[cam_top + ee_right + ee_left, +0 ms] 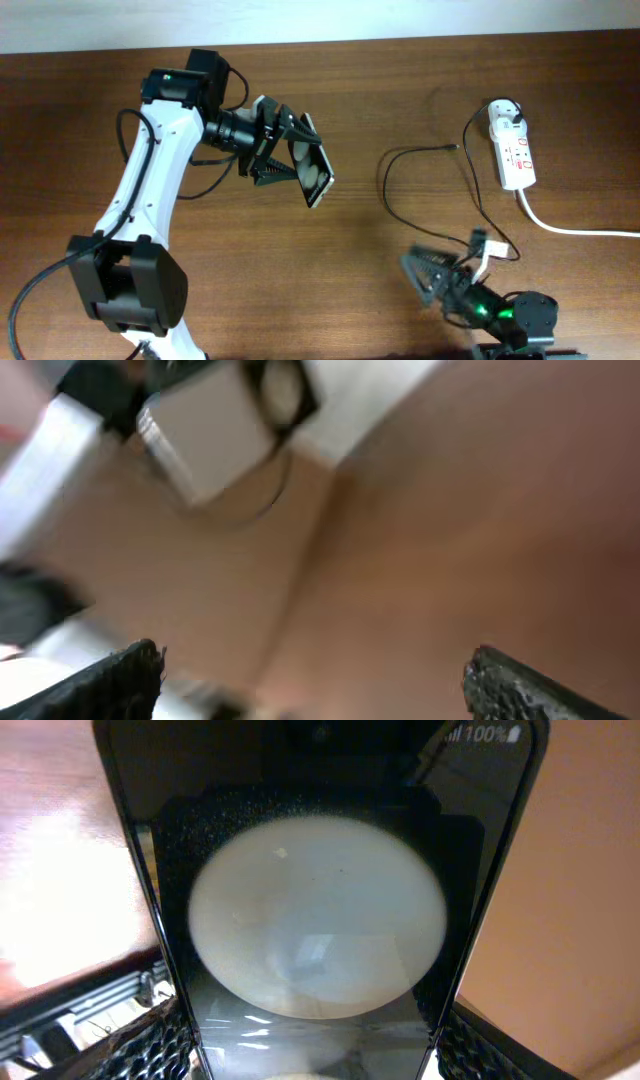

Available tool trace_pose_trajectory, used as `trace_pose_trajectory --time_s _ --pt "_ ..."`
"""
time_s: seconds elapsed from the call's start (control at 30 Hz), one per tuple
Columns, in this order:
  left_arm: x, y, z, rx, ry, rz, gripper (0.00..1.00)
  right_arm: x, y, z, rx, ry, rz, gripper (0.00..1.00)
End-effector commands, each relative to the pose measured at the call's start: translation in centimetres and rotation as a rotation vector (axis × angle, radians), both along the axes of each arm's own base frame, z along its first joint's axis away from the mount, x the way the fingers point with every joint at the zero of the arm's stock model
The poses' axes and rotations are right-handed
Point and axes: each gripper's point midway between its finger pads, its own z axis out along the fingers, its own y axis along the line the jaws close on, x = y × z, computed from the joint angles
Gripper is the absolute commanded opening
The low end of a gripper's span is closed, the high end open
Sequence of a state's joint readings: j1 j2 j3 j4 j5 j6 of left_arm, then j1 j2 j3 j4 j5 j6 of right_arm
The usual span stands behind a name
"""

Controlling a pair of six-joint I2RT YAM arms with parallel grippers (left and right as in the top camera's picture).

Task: Plug charger to phone and switch on socket
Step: 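Grasp the black USB-C cable end with the right gripper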

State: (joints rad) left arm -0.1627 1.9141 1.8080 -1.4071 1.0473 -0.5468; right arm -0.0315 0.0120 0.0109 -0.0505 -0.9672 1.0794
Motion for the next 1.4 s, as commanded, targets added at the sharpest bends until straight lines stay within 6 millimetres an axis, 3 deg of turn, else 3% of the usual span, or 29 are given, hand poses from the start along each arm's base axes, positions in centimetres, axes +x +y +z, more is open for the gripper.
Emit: trace_pose_trajectory --time_s 0.0,0.03,0.07,0.13,0.2,0.3,0.4,0.43,0.5,0.6,0.7,0.77,0.83,0.9,0.93,1.0,1.03,1.1,1.3,1.37 --pt "0.6 1.0 -1.1 0.078 -0.051 -0.001 0.76 -4.6 2.4 0.1 0.126 0.208 0.294 0.99" --pt "0.8 1.4 -1.8 0.126 -0.061 0.002 0.76 -2.1 1.4 0.0 0.134 0.198 0.138 0.99" --pt "0.8 1.7 -2.1 0.149 -0.064 0.003 0.76 -1.5 1.0 0.1 0.133 0.188 0.098 0.99" --pt "1.0 2.2 -2.7 0.190 -0.071 0.006 0.75 -0.9 0.7 0.4 -0.005 -0.038 0.068 0.99" --pt "0.9 3.0 -2.8 0.200 -0.064 0.011 0.72 -0.6 0.6 -0.3 -0.059 -0.066 0.057 0.99" --pt "-0.8 5.0 -2.8 0.204 -0.015 -0.019 0.72 1.0 -0.6 1.0 -0.236 -0.096 -0.029 0.99" --pt "-2.3 6.4 -2.5 0.197 0.023 -0.047 0.72 2.2 -3.9 4.2 -0.585 -0.014 -0.130 0.99" --pt "-2.5 6.5 -2.4 0.196 0.031 -0.048 0.72 1.9 -4.1 6.6 -0.616 0.024 -0.116 0.99" --pt "-2.3 6.0 -1.9 0.155 0.031 -0.039 0.72 1.3 -3.6 9.0 -0.615 0.069 -0.080 0.99" --pt "-1.7 5.2 -1.1 0.099 0.086 0.024 0.70 1.9 -1.7 11.0 -0.554 0.044 -0.073 0.99" --pt "-1.1 5.0 -0.9 0.091 0.136 0.082 0.70 4.7 0.6 12.6 -0.589 -0.065 -0.112 0.99" --pt "-0.7 4.4 -0.2 0.033 0.122 0.086 0.70 7.5 4.5 11.6 -0.643 -0.085 -0.127 0.99" --pt "-0.4 4.4 -0.1 0.029 0.137 0.103 0.70 8.6 9.0 11.6 -0.642 -0.157 -0.104 0.99" --pt "0.3 4.3 -0.2 0.030 0.136 0.130 0.70 10.3 13.6 10.9 -0.619 -0.195 -0.169 0.86" --pt "0.4 4.3 -0.2 0.030 0.132 0.130 0.70 10.6 15.5 11.2 -0.594 -0.229 -0.179 0.85" --pt "0.7 4.3 -0.2 0.030 0.112 0.130 0.70 11.2 17.6 10.8 -0.559 -0.246 -0.192 0.81" --pt "0.7 4.3 -0.2 0.031 0.110 0.130 0.70 11.8 18.6 9.2 -0.568 -0.227 -0.190 0.72" --pt "0.7 4.2 -0.4 0.045 0.103 0.124 0.71 12.3 19.3 8.7 -0.562 -0.231 -0.192 0.61" --pt "-0.2 3.1 -1.6 0.125 0.087 0.071 0.71 13.1 18.9 8.6 -0.570 -0.233 -0.244 0.50" --pt "-0.2 3.1 -1.6 0.128 0.086 0.069 0.71 13.1 18.9 8.4 -0.577 -0.229 -0.242 0.42"
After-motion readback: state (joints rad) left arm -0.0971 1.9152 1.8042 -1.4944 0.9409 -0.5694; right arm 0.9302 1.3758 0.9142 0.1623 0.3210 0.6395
